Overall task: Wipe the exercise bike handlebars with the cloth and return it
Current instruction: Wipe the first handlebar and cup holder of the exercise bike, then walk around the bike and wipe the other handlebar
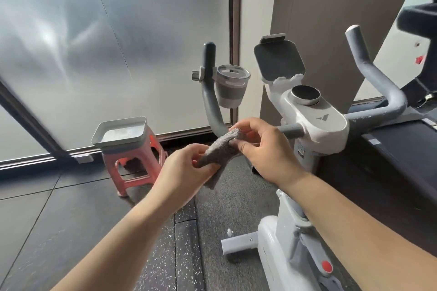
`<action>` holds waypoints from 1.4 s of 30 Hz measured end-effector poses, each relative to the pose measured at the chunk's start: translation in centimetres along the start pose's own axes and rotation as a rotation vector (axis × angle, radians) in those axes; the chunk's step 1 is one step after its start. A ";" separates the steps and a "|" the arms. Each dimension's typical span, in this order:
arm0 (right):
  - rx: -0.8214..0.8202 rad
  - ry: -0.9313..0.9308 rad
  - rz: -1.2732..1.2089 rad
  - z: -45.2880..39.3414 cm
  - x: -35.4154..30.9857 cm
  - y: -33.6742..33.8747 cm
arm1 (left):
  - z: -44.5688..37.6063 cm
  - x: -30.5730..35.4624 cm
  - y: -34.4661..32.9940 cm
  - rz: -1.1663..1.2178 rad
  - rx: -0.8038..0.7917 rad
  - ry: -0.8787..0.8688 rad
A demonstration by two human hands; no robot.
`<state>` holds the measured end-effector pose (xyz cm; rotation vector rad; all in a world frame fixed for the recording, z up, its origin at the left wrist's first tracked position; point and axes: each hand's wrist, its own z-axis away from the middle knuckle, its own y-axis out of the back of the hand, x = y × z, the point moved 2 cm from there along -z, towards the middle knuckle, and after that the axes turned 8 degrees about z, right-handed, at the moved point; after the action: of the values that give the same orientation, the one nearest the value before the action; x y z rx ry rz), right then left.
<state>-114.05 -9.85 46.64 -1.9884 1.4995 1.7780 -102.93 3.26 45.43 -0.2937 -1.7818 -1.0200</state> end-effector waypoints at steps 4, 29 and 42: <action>0.135 0.000 0.040 3.9 -2.6 -5.1 | 2.8 -3.3 2.4 0.165 0.164 0.199; -0.086 -0.307 -0.162 23.7 -10.2 -14.9 | 23.1 -8.4 8.9 0.920 -0.087 0.340; -0.138 -0.557 -0.378 37.8 -10.5 -18.1 | 36.4 -11.8 7.8 0.228 -0.138 0.211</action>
<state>-127.04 29.20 33.42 -1.4980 0.7955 2.0563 -116.50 38.32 34.77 -0.4476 -1.4558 -0.9730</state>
